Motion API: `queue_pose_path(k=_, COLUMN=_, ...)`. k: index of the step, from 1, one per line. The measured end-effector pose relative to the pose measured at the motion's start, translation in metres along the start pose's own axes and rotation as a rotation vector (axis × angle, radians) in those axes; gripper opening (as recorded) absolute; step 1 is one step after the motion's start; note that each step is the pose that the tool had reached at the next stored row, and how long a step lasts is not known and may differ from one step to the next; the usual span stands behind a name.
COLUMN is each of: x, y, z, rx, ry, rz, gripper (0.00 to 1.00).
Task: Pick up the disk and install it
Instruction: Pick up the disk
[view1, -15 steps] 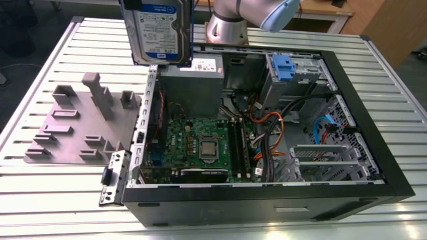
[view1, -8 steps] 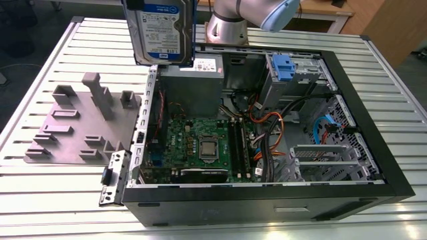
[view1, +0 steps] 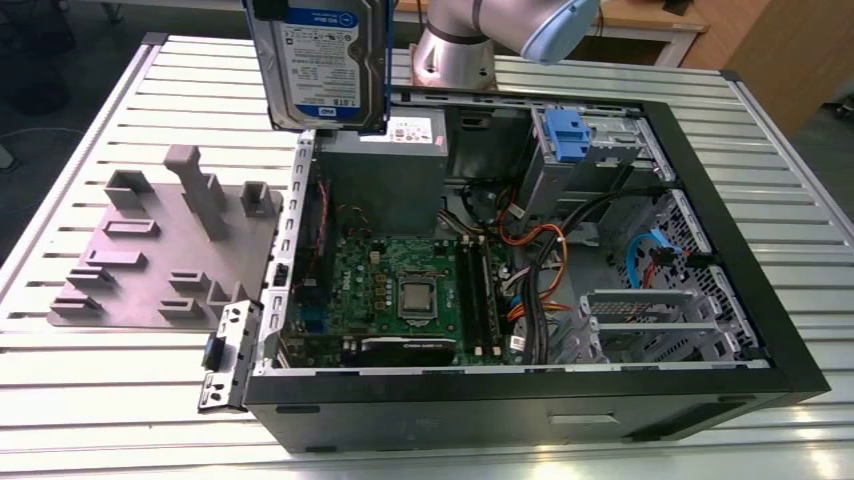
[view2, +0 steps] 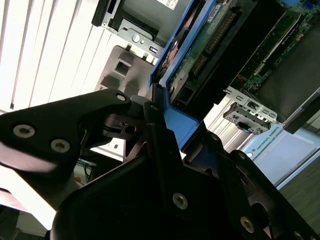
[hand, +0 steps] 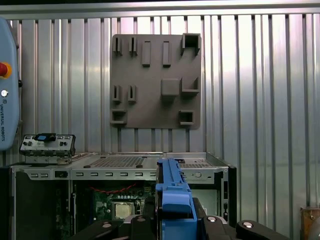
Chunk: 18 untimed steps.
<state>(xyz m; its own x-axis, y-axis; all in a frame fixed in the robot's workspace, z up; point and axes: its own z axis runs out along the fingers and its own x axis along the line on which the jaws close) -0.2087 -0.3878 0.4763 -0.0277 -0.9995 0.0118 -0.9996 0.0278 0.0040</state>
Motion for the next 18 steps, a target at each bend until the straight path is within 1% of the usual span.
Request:
queue_pose_path(k=7, x=-0.0001, y=-0.0012, z=-0.0001, rx=-0.0001, ry=0.0002, rz=0.000, gripper=0.37)
queue_pose_path(k=14, x=-0.0002, y=-0.0075, z=0.0000, rx=0.0000, ry=0.0000, rz=0.000, gripper=0.37)
queue_pose_path(k=18, x=-0.0003, y=-0.0124, z=-0.0001, rx=-0.0001, ry=0.0000, rz=0.000, gripper=0.37)
